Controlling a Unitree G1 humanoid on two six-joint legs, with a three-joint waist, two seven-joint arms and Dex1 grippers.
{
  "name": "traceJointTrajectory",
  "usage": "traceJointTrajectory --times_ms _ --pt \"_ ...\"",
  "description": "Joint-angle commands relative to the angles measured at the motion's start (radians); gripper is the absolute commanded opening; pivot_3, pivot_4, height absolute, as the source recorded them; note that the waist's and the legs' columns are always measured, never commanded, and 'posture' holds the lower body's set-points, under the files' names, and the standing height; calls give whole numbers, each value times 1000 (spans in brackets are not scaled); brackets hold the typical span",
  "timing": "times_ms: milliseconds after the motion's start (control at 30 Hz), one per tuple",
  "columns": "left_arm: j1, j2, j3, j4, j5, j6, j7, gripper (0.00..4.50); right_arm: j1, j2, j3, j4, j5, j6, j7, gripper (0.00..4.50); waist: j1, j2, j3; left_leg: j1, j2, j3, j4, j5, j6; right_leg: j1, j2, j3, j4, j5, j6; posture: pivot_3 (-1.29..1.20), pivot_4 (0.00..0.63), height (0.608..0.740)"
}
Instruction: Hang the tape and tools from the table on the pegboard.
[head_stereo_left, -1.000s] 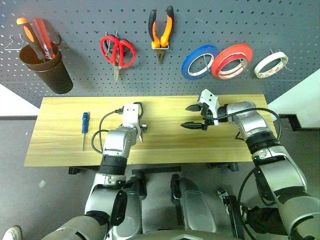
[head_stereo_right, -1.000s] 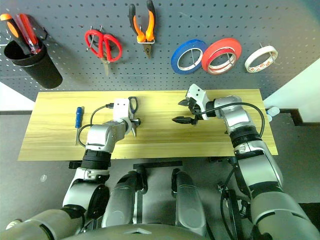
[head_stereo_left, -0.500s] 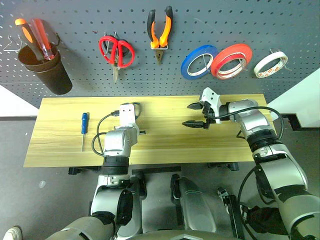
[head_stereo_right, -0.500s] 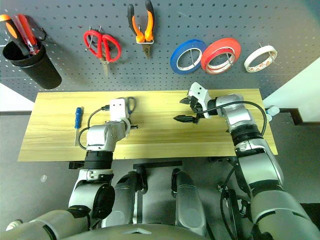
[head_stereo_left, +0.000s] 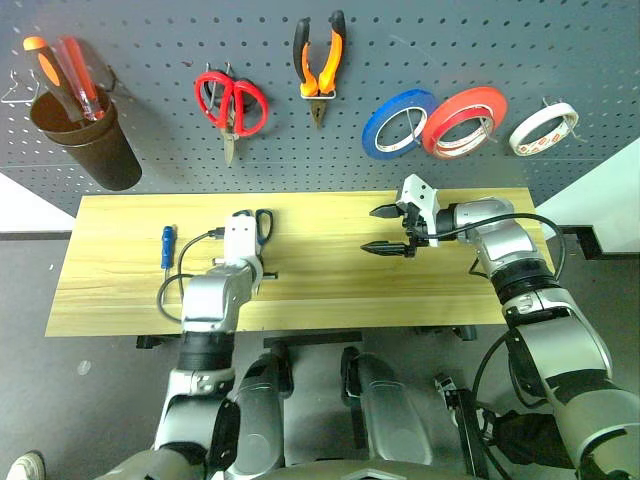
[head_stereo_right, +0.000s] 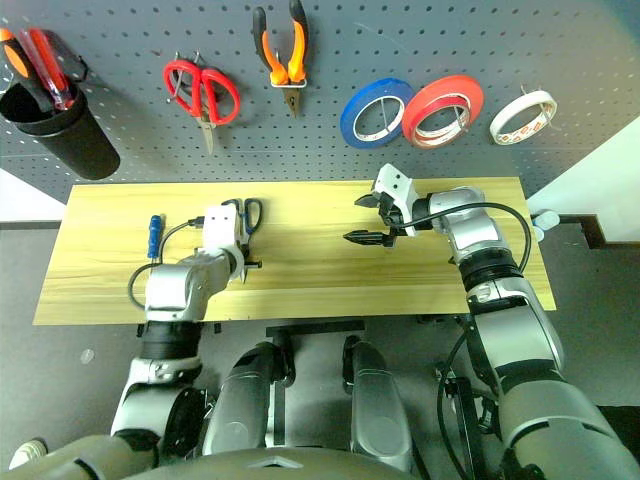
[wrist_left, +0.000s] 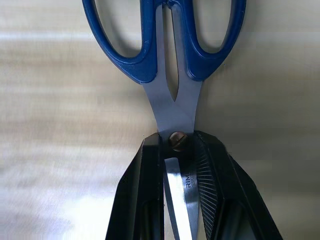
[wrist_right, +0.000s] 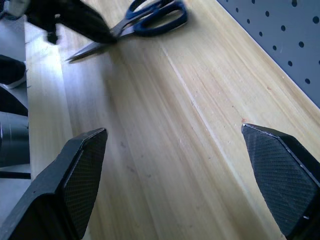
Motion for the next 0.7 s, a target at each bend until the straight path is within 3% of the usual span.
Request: traceJointTrajectory --times_ms 33,167,333,500,700 --pt "84 103 -36 -201 -58 17 -132 521 16 -10 -30 -81 28 -6 30 4500 2 0 -1 -2 0 0 0 0 -1 -2 0 0 0 0 0 -18 305 730" --pt "206 243 -19 -380 -111 -10 -254 521 41 -34 -55 -167 75 37 78 4500 5 0 -3 -12 0 -1 1 7 -7 -12 1 -1 1 1 0 3 263 730" --pt "377 329 43 -543 -161 -127 -363 521 63 -84 -95 -290 168 171 166 4500 5 -1 -14 -14 -1 -1 1 5 -8 -13 0 -2 -2 2 0 14 215 730" --pt "547 314 144 -589 -225 -333 -459 521 102 -117 -149 -439 265 299 185 4500 4 -2 -44 -15 -1 -2 -1 1 -2 -13 0 -3 -8 3 0 14 182 730" --pt "621 310 186 -544 -250 -669 -613 521 169 -149 -197 -569 333 370 160 4500 4 0 -84 -18 -1 -3 -2 0 0 -14 0 -5 -14 5 -4 -1 152 730"
